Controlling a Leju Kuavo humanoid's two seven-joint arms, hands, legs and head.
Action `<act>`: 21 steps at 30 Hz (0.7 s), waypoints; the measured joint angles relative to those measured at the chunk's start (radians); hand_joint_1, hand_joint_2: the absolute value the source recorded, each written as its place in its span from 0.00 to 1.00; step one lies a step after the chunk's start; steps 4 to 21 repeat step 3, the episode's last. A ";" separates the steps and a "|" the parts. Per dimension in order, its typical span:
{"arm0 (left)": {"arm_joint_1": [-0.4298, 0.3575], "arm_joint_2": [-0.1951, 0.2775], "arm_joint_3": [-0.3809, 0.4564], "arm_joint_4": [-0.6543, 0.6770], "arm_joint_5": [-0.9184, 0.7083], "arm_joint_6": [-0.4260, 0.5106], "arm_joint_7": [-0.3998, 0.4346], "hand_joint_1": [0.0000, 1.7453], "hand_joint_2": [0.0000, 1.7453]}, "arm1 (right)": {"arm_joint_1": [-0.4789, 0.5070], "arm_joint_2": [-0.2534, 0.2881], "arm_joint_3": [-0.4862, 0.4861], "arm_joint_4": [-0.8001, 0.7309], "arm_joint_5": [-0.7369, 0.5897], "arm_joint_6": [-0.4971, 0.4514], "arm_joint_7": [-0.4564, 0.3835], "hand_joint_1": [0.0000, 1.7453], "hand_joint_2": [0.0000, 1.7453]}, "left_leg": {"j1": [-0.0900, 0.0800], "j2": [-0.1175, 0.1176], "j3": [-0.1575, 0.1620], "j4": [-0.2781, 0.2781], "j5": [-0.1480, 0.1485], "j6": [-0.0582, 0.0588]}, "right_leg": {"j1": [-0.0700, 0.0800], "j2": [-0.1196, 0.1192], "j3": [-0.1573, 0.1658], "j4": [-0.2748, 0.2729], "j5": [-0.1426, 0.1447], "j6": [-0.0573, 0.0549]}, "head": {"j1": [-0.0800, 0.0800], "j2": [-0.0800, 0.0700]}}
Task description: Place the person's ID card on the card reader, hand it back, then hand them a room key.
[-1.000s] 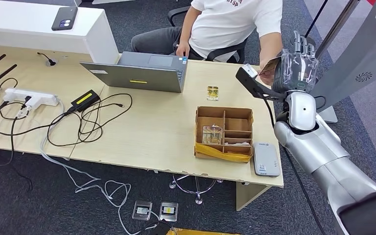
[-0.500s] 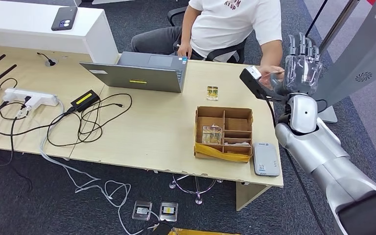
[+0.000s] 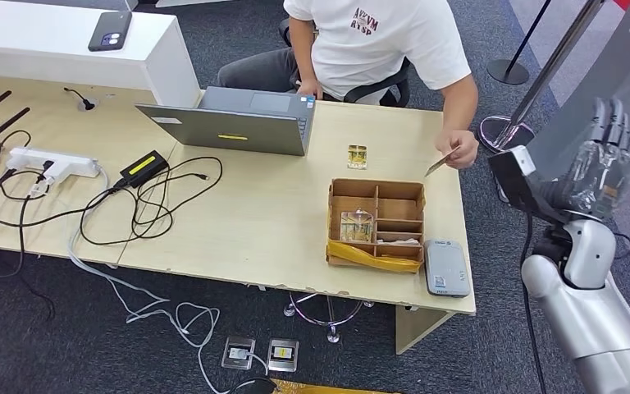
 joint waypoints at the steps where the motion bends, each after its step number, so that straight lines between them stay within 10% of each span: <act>1: 0.005 0.002 0.002 0.000 0.011 0.003 -0.003 0.00 0.00 | 0.038 -0.002 -0.072 -0.030 -0.020 0.000 -0.047 0.00 1.00 | 0.000 0.000 0.000 0.000 0.000 0.000 | 0.000 0.000 0.000 0.000 0.000 0.000 | 0.000 0.000; 21: 0.012 0.005 0.005 0.000 0.030 0.007 -0.008 0.00 0.00 | 0.089 -0.003 -0.180 -0.068 -0.051 0.000 -0.118 0.00 1.00 | 0.000 0.000 0.000 0.000 0.000 0.000 | 0.000 -0.001 0.000 0.000 0.000 0.000 | 0.000 0.000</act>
